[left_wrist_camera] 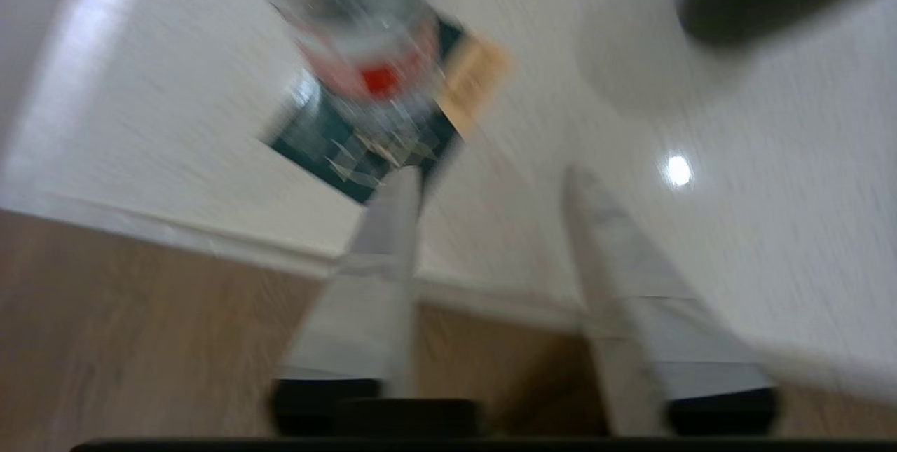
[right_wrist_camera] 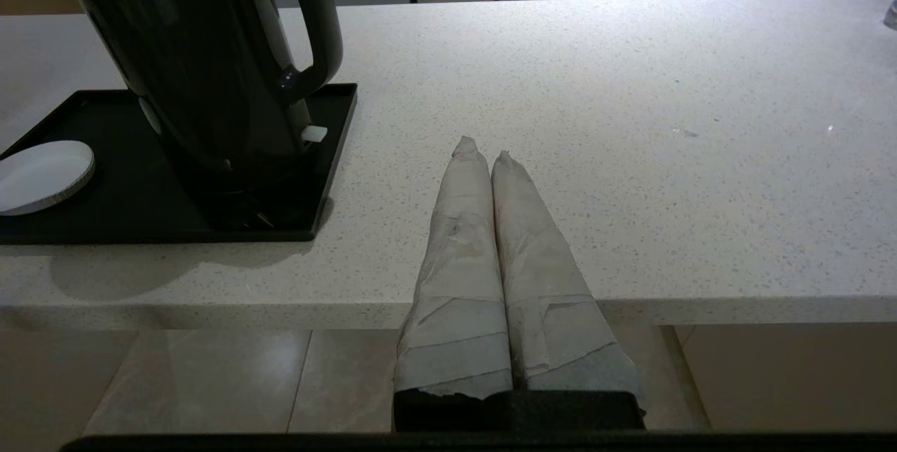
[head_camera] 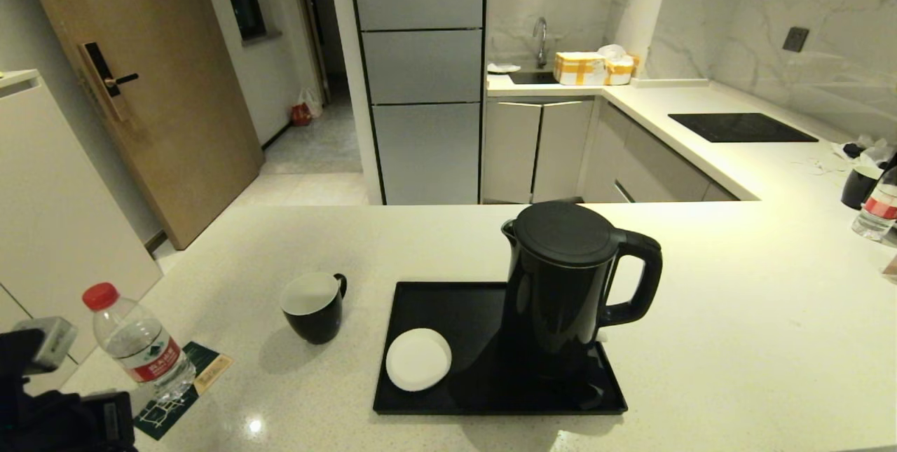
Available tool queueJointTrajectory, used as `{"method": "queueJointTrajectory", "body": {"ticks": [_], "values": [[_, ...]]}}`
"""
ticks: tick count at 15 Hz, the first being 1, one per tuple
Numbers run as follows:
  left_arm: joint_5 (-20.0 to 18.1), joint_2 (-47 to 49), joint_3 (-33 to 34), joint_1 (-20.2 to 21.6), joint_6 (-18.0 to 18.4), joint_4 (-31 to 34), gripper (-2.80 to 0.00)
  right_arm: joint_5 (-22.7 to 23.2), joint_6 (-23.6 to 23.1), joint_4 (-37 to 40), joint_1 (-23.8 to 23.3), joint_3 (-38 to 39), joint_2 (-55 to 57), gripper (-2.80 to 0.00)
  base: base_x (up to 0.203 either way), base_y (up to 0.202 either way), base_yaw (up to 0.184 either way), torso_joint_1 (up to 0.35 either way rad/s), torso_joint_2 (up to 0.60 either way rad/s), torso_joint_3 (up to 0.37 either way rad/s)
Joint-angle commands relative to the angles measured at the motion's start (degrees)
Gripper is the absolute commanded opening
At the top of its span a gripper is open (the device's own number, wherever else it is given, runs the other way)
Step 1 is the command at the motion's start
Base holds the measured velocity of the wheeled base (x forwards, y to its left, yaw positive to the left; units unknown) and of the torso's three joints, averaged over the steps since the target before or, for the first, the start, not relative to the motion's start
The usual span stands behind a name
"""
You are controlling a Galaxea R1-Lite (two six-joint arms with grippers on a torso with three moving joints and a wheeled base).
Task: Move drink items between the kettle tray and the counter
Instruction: Return the bottled water to its original position
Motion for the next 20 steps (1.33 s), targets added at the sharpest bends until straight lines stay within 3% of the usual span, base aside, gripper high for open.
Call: {"method": "queueJointTrajectory", "body": {"ticks": [1,9,14,15,16,20], "values": [[0.4,0.5,0.4,2.0,0.1,-4.2,0.0,0.0,0.0,0.0,0.0,0.1,0.1,-2.8,0.0,0.0,0.0,0.0,0.0,0.0],[1.8,10.0,4.8,6.4,0.4,-25.4,0.0,0.0,0.0,0.0,0.0,0.1,0.1,-2.8,0.0,0.0,0.0,0.0,0.0,0.0],[2.7,31.2,7.4,8.6,1.4,-50.1,0.0,0.0,0.1,0.0,0.0,0.1,0.1,-2.8,0.0,0.0,0.0,0.0,0.0,0.0],[2.3,33.1,7.6,9.2,1.8,-52.3,0.0,0.0,0.0,0.0,0.0,0.1,0.1,-2.8,0.0,0.0,0.0,0.0,0.0,0.0],[-0.4,34.0,7.4,9.5,2.2,-53.1,0.0,0.0,0.1,0.0,0.0,0.1,0.1,-2.8,0.0,0.0,0.0,0.0,0.0,0.0],[-1.0,36.5,4.5,9.6,2.3,-53.3,0.0,0.0,0.0,0.0,0.0,0.1,0.1,-2.8,0.0,0.0,0.0,0.0,0.0,0.0]]}}
